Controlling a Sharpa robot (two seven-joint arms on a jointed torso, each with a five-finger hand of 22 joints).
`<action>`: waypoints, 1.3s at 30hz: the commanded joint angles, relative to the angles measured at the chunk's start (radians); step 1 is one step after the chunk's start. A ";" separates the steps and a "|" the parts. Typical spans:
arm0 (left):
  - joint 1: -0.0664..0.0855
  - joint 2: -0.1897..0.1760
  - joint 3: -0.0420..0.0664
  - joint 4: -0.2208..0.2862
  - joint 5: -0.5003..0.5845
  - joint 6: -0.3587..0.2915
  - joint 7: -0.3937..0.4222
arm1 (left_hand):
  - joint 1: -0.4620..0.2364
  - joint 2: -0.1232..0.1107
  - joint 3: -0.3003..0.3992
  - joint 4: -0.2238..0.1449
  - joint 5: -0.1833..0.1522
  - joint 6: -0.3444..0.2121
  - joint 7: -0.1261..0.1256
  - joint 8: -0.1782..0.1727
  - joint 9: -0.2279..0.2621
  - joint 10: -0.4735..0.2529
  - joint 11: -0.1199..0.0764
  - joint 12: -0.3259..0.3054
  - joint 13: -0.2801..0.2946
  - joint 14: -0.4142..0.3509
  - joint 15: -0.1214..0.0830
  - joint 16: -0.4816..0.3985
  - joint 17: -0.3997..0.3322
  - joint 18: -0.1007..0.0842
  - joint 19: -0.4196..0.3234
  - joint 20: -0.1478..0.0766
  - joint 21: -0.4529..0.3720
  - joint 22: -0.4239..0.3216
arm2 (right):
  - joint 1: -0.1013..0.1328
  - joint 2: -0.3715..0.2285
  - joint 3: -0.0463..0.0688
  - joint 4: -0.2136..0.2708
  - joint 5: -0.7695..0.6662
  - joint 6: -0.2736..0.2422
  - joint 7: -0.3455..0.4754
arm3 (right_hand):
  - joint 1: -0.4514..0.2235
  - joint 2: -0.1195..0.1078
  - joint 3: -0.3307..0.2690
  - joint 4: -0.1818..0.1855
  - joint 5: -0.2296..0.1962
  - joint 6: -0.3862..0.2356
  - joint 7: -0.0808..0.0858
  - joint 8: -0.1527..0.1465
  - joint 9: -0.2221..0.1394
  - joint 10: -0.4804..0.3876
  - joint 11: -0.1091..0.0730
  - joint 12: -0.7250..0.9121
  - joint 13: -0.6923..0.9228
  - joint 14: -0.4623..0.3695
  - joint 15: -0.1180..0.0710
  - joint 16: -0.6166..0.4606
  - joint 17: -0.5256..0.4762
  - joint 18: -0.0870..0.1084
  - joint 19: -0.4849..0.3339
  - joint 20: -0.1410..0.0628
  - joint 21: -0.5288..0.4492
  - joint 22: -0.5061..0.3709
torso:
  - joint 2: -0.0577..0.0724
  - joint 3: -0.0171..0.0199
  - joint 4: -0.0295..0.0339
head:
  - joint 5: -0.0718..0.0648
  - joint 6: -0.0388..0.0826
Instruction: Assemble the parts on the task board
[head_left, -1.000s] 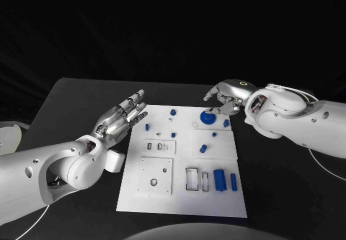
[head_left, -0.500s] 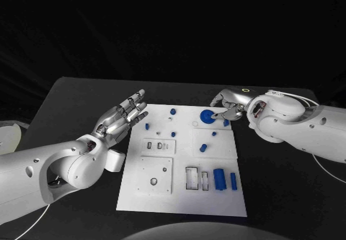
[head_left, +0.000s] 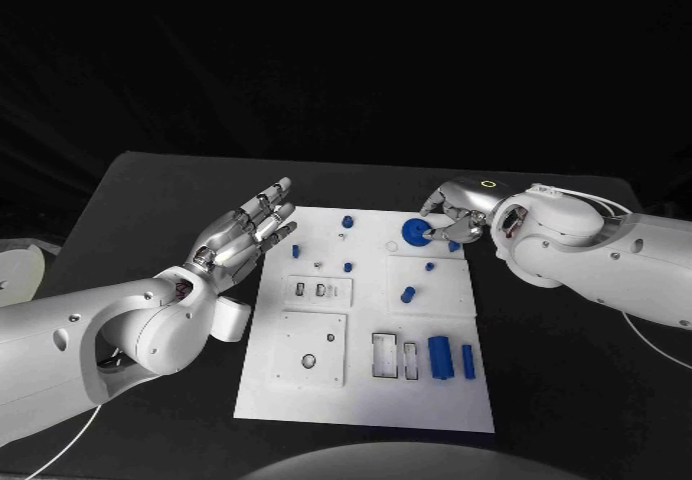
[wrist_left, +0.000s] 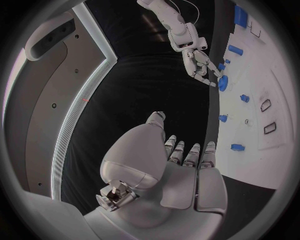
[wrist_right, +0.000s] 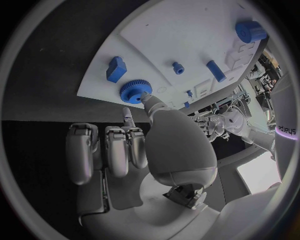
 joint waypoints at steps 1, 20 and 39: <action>0.001 0.001 0.000 0.001 0.000 0.028 0.004 | 0.008 0.003 0.000 -0.008 0.006 0.001 0.006 0.006 0.002 0.001 0.009 0.004 0.002 0.001 0.006 -0.004 -0.002 0.017 0.002 0.007 -0.004 0.000 | -0.002 0.003 0.000 -0.002 -0.018 -0.007 0.009 | 0.013 0.001 -0.001 -0.007 0.007 0.009 0.001 0.007 0.002 0.110 0.001 0.004 0.263 0.110 -0.003 0.003 0.263 -0.009 0.009 0.001 -0.001 0.109 | 0.000 0.0001 -0.0005 | -0.001 0.002; 0.001 0.003 -0.002 -0.006 0.000 0.037 -0.001 | 0.008 0.002 0.000 -0.010 0.007 0.003 0.007 0.007 0.002 0.002 0.011 0.005 0.002 0.001 0.007 -0.004 -0.002 0.016 0.003 0.009 -0.004 0.000 | -0.021 0.034 0.000 -0.034 -0.018 -0.001 0.022 | 0.018 0.002 -0.001 -0.013 0.008 0.032 0.002 0.019 0.018 0.110 0.001 0.004 0.263 0.108 -0.004 0.001 0.259 -0.007 0.003 0.000 -0.007 0.104 | 0.001 0.0006 0.0003 | -0.002 0.003; 0.000 0.004 -0.002 -0.008 0.000 0.048 -0.010 | 0.007 0.005 0.003 -0.015 0.008 0.012 0.017 0.009 0.003 0.002 0.017 0.006 0.002 0.001 0.012 -0.004 -0.002 0.016 0.004 0.014 -0.003 0.001 | -0.045 0.061 0.000 -0.063 -0.059 -0.008 0.042 | 0.055 0.001 0.025 -0.069 0.220 0.104 -0.008 0.101 0.147 0.110 -0.007 0.004 0.263 0.107 -0.009 -0.003 0.255 -0.006 0.001 -0.006 -0.013 0.108 | 0.001 -0.0003 -0.0007 | 0.002 -0.007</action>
